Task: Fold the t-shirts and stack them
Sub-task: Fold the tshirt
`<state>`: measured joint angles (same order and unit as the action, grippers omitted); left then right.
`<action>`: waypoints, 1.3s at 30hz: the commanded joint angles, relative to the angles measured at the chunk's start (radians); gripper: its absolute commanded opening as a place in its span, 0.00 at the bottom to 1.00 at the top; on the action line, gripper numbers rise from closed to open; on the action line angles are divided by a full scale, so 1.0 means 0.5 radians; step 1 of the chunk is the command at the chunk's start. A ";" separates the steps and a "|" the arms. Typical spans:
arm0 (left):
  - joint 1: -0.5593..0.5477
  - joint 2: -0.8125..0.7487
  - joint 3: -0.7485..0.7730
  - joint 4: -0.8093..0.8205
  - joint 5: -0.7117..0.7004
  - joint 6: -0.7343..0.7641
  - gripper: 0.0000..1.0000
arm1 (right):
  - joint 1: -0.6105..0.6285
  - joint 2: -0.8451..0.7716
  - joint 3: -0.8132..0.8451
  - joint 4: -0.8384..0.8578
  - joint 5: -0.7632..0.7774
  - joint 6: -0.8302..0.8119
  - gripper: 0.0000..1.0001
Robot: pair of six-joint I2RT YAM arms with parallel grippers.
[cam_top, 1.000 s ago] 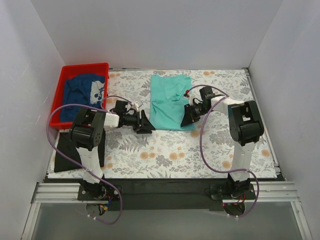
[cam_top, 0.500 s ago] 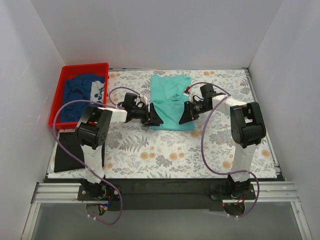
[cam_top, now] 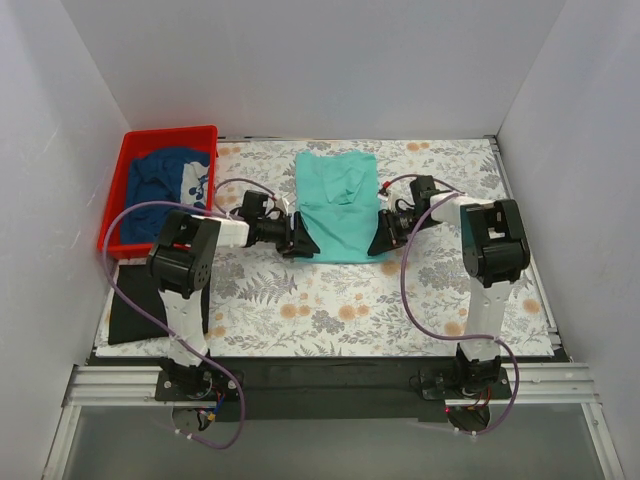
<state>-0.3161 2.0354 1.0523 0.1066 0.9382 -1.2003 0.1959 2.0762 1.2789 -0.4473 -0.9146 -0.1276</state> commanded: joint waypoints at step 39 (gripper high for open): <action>-0.230 -0.561 -0.380 -0.226 -0.520 3.036 0.45 | 0.473 -0.799 -0.643 0.364 1.013 -1.840 0.53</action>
<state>-0.4313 1.7382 0.8551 -0.0326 0.7074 0.2939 0.4244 1.6653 0.9810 -0.2920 -0.4091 -0.9970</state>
